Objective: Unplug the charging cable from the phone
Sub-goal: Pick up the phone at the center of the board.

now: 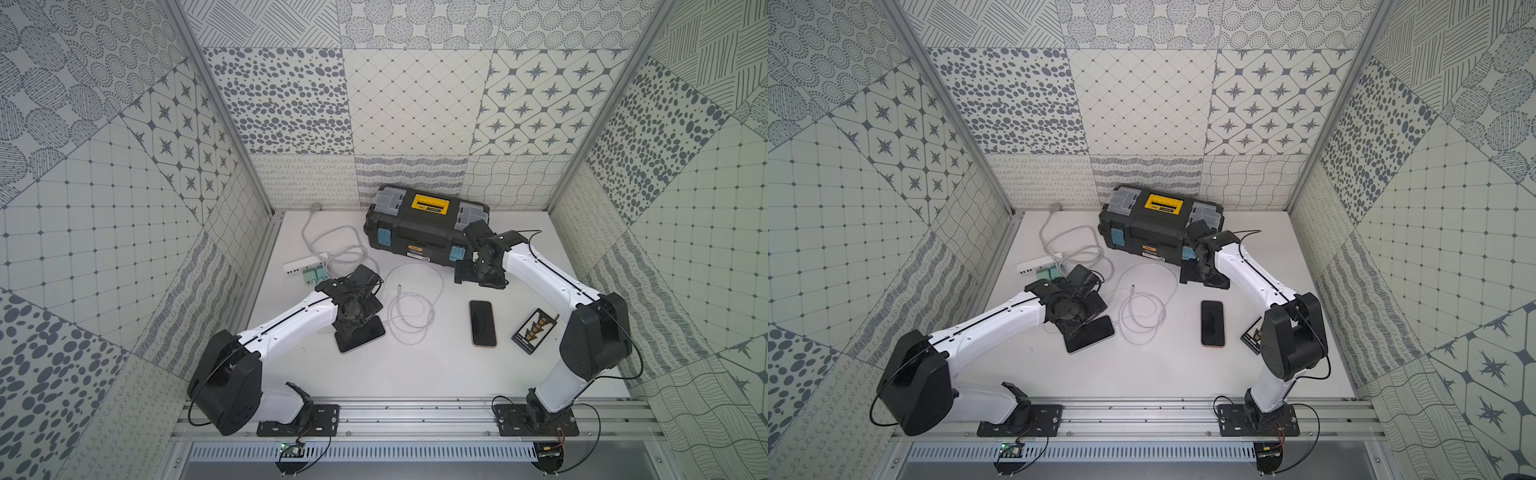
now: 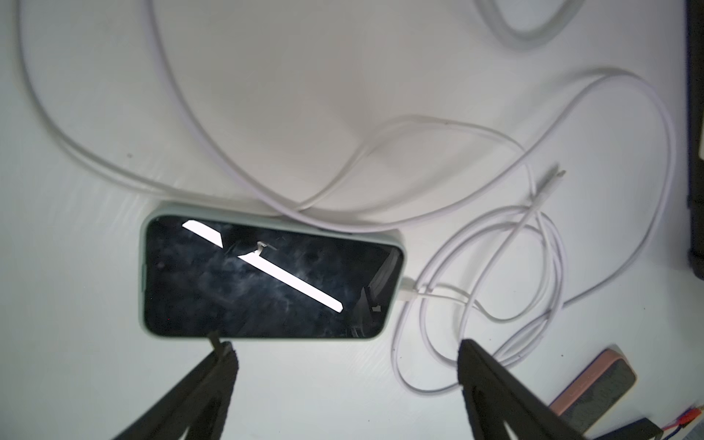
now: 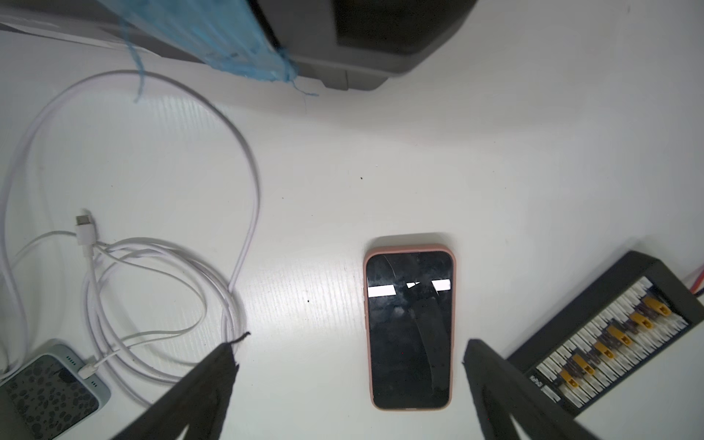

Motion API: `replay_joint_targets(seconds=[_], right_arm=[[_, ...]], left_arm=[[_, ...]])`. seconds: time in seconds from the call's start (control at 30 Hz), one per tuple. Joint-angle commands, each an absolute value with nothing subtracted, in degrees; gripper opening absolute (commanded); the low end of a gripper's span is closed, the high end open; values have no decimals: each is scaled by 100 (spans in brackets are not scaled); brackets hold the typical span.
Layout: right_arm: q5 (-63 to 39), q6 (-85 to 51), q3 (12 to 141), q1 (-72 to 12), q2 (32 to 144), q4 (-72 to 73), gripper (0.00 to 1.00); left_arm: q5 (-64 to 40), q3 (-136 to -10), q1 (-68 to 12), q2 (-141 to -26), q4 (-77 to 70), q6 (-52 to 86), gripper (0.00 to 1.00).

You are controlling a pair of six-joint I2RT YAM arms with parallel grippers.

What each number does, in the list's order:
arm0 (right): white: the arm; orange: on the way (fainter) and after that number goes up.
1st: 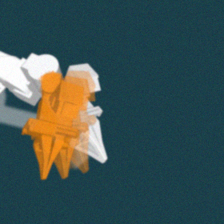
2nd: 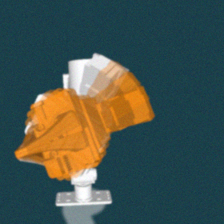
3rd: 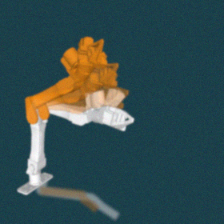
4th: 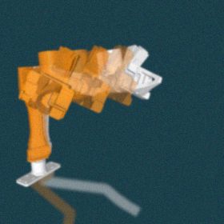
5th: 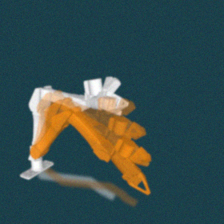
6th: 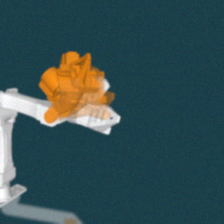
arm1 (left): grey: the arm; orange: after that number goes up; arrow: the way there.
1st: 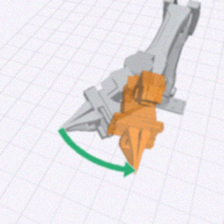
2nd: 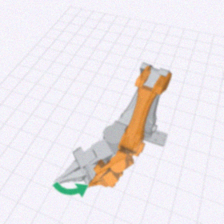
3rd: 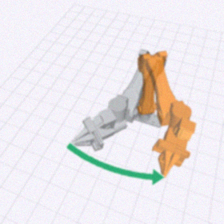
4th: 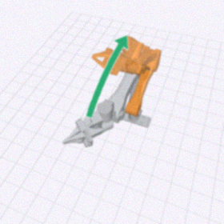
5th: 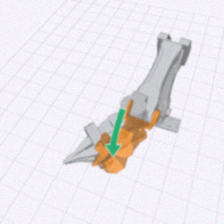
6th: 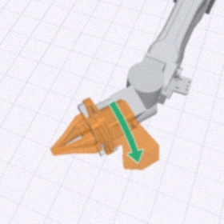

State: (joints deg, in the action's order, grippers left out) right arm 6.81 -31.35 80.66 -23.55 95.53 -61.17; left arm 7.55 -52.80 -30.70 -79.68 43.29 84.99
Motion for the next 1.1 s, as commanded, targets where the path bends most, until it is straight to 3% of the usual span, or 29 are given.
replay_joint_targets(seconds=[0.0, 0.2, 0.43, 0.67, 1.07], right_arm=[[597, -3361, 7760, -2303, 9226, -5870, 97], [459, -3282, 7503, -2266, 9057, -5709, 97], [470, -3243, 7320, -2199, 8806, -5609, 97], [499, -3261, 7230, -2140, 8707, -5591, 97], [466, -3304, 7347, -2066, 8872, -5569, 96]], left_arm=[[1124, -4902, -3583, -7630, 5296, 11534, 90], [1118, -4389, -3827, -7544, 4988, 12729, 98], [1292, -3740, -3833, -7545, 3659, 13711, 98], [1699, -3990, -3808, -7734, 3664, 13843, 98], [1538, -4066, -3414, -8107, 3232, 13693, 98]])
